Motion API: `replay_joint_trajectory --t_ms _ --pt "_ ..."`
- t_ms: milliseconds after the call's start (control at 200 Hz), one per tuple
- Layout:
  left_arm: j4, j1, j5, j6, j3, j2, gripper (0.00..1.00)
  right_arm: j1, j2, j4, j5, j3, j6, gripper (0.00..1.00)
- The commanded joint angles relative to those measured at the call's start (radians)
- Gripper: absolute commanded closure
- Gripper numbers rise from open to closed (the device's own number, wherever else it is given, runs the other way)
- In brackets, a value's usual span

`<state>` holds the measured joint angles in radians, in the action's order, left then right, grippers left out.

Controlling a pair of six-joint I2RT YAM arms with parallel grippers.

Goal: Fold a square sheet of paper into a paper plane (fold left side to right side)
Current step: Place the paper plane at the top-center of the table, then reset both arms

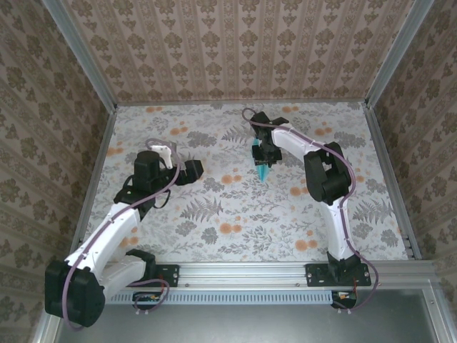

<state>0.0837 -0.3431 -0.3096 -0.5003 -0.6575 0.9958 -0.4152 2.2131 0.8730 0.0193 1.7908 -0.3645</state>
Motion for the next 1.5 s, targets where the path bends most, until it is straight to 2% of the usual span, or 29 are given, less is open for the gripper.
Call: replay_joint_trajectory --t_ms 0,250,330,500,590,695,765,890,970,1120,1300,1495 --pt "0.021 0.026 -0.031 0.006 -0.041 0.002 0.0 -0.007 -0.105 0.057 0.032 0.002 0.011 0.66" --pt "0.014 0.104 -0.053 0.009 -0.057 -0.003 0.0 -0.011 -0.304 0.032 0.069 -0.124 0.002 0.59" --pt "0.013 0.13 -0.019 0.014 -0.057 -0.017 0.0 -0.01 -0.41 -0.02 0.099 -0.21 0.009 0.52" --pt "-0.031 0.158 0.158 0.074 -0.024 -0.074 0.0 0.009 -0.67 -0.211 0.146 -0.46 0.035 0.35" --pt "-0.104 0.159 0.271 0.129 0.025 -0.122 0.0 0.025 -0.788 -0.309 0.208 -0.594 0.056 0.21" --pt "-0.188 0.158 0.398 0.212 0.087 -0.178 0.0 0.053 -0.91 -0.399 0.281 -0.716 0.067 0.12" --pt "-0.242 0.16 0.455 0.282 0.13 -0.204 0.0 0.072 -0.975 -0.457 0.346 -0.795 0.068 0.01" --pt "-0.261 0.162 0.575 0.38 0.183 -0.219 0.0 0.128 -1.089 -0.608 0.42 -0.96 0.082 0.0" --pt "-0.256 0.168 0.594 0.438 0.204 -0.197 0.0 0.175 -1.144 -0.713 0.44 -1.067 0.105 0.0" --pt "-0.252 0.185 0.636 0.444 0.222 -0.139 0.0 0.255 -1.179 -0.896 0.463 -1.232 0.164 0.0" --pt "-0.33 0.211 0.613 0.451 0.259 -0.06 0.0 0.335 -1.141 -1.094 0.403 -1.347 0.189 0.0" --pt "-0.468 0.227 0.53 0.484 0.296 0.026 0.0 0.365 -1.022 -1.357 0.283 -1.404 0.213 0.0"
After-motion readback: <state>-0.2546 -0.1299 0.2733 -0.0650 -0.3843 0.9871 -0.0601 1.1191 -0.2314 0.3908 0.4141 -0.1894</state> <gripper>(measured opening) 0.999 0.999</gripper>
